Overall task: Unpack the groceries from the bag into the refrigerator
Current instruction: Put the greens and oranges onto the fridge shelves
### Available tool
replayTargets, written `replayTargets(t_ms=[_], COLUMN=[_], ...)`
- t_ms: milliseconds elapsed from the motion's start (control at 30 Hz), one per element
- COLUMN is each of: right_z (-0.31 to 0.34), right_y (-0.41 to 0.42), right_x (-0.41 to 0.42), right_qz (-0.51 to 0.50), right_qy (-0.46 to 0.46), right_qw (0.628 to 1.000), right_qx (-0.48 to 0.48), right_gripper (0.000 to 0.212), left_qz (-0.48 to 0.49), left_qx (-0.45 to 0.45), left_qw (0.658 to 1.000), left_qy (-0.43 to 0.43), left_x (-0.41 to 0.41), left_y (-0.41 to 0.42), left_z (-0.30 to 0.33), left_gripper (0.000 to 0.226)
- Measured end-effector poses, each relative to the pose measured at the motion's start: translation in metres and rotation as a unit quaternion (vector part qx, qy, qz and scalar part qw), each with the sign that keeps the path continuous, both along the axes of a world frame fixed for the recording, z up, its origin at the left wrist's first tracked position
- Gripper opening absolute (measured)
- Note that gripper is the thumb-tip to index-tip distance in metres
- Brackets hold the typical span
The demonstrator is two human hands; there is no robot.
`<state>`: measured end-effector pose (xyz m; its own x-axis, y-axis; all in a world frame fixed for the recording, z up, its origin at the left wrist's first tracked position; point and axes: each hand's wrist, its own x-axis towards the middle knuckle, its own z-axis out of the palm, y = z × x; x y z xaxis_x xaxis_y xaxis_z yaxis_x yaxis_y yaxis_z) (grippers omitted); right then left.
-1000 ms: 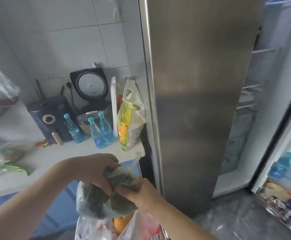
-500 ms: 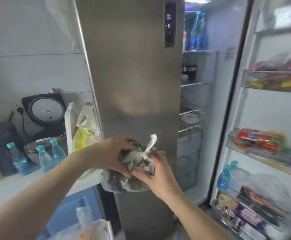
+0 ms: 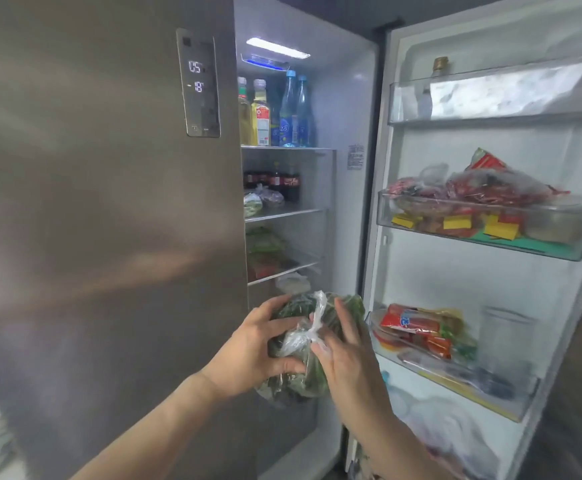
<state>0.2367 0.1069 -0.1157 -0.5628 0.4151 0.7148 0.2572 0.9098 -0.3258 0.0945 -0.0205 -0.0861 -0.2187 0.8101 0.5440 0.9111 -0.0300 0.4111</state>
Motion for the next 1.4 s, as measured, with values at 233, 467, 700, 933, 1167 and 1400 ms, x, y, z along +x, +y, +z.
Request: replayTargets(t_ms=[233,467,700,933,1167,1400], right_z=[0.017,0.009,-0.003,-0.006,-0.024,-0.021], right_y=[0.103,0.196,0.268,0.288,0.294,0.303], right_x=[-0.063,-0.143,-0.234,-0.324,-0.428,-0.507], right_qz=[0.029,0.053,0.133,0.207,0.262,0.277], right_qy=[-0.011,-0.047,-0.117,-0.216,-0.235,-0.081], right_qw=[1.000,0.997,0.978,0.945,0.912,0.884], right_qx=[0.006,-0.030,-0.112,-0.134,-0.212,-0.366], right_gripper=[0.033,0.022,0.040,0.094,0.098,0.030], left_qz=[0.019,0.072,0.204,0.343,0.417,0.451], left_qx=[0.039,0.029,-0.005,-0.025,-0.036,-0.014], left_qw=[0.999,0.996,0.977,0.932,0.891,0.874], left_qy=[-0.016,-0.045,-0.061,-0.112,-0.177,-0.181], left_x=[-0.064,-0.123,-0.183,-0.246,-0.320,-0.395], left_y=[0.105,0.186,0.244,0.264,0.272,0.296], left_z=[0.006,0.000,-0.019,-0.027,-0.033,-0.031], left_gripper=[0.071,0.069,0.060,0.050,0.045,0.034])
